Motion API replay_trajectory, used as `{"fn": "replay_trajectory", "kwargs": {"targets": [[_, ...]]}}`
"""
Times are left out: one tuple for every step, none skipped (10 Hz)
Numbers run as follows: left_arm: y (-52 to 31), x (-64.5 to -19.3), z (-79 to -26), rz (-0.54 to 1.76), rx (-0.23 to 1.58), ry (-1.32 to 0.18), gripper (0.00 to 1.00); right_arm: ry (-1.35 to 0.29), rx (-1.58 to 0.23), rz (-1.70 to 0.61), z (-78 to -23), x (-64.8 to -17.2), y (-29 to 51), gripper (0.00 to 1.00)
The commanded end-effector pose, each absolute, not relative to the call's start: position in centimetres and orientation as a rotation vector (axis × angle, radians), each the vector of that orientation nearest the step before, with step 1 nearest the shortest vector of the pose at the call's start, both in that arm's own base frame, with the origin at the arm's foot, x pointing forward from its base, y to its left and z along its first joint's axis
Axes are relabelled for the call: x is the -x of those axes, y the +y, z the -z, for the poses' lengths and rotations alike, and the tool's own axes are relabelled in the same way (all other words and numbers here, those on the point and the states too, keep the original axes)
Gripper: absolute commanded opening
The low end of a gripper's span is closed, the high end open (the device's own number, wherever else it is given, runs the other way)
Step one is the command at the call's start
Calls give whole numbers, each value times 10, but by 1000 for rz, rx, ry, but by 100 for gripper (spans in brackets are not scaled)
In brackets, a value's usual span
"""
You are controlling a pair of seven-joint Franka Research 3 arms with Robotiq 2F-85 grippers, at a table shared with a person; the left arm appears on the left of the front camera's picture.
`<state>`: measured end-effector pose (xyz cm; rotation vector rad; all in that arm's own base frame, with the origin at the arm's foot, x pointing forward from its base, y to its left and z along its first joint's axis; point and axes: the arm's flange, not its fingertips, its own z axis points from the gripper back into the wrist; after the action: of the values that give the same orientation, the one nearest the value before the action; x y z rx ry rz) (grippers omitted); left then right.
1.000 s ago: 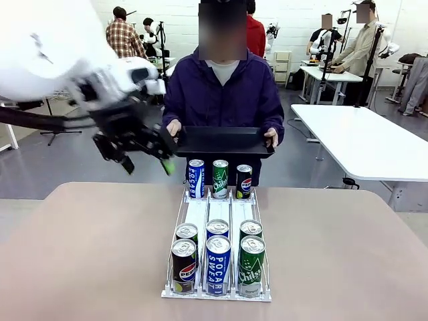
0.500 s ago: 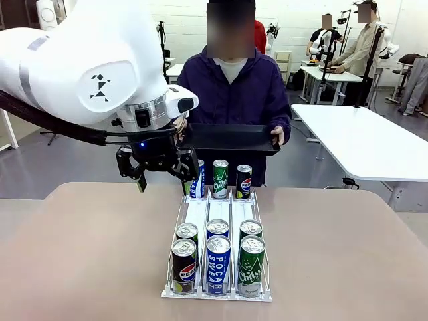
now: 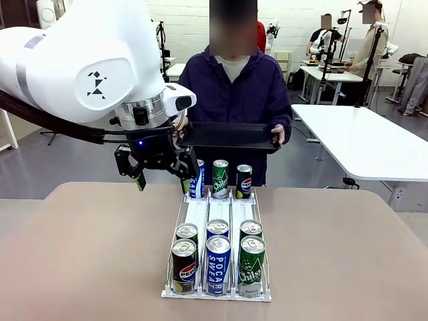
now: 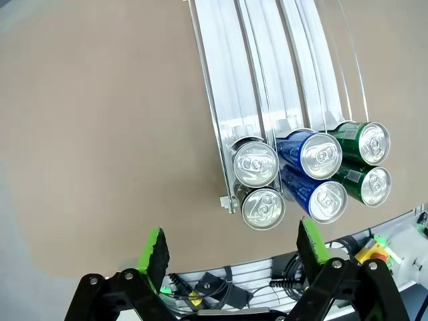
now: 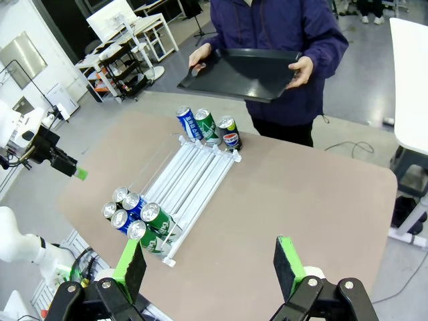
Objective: Retrieve and hand over the desired beverage to the person.
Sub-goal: Pick up a can of the same type that the person held from the Automatic Can Dispenser.
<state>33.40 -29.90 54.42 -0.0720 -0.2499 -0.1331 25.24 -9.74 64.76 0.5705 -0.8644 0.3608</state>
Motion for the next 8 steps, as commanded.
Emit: {"fn": "replay_trajectory", "kwargs": {"targets": [[-297, -332, -542, 128, 64, -269, 100, -870, -594, -380, -646, -253, -97, 100], [-299, -334, -544, 133, 72, -250, 100, -870, -594, -380, -646, -253, -97, 100], [-321, -328, -532, 111, 24, -233, 100, -870, -594, -380, -646, -253, -97, 100], [-342, -321, -524, 92, 18, -196, 100, -870, -594, -380, -646, -253, -97, 100], [-358, -316, -518, 105, 19, -159, 100, -870, -594, -380, -646, -253, -97, 100], [-374, -312, -508, 118, 6, -129, 100, -870, -594, -380, -646, -253, -97, 100], [-386, -311, -497, 120, -12, -122, 100, -870, -594, -380, -646, -253, -97, 100], [-393, -313, -486, 110, -26, -128, 100, -870, -594, -380, -646, -253, -97, 100]]}}
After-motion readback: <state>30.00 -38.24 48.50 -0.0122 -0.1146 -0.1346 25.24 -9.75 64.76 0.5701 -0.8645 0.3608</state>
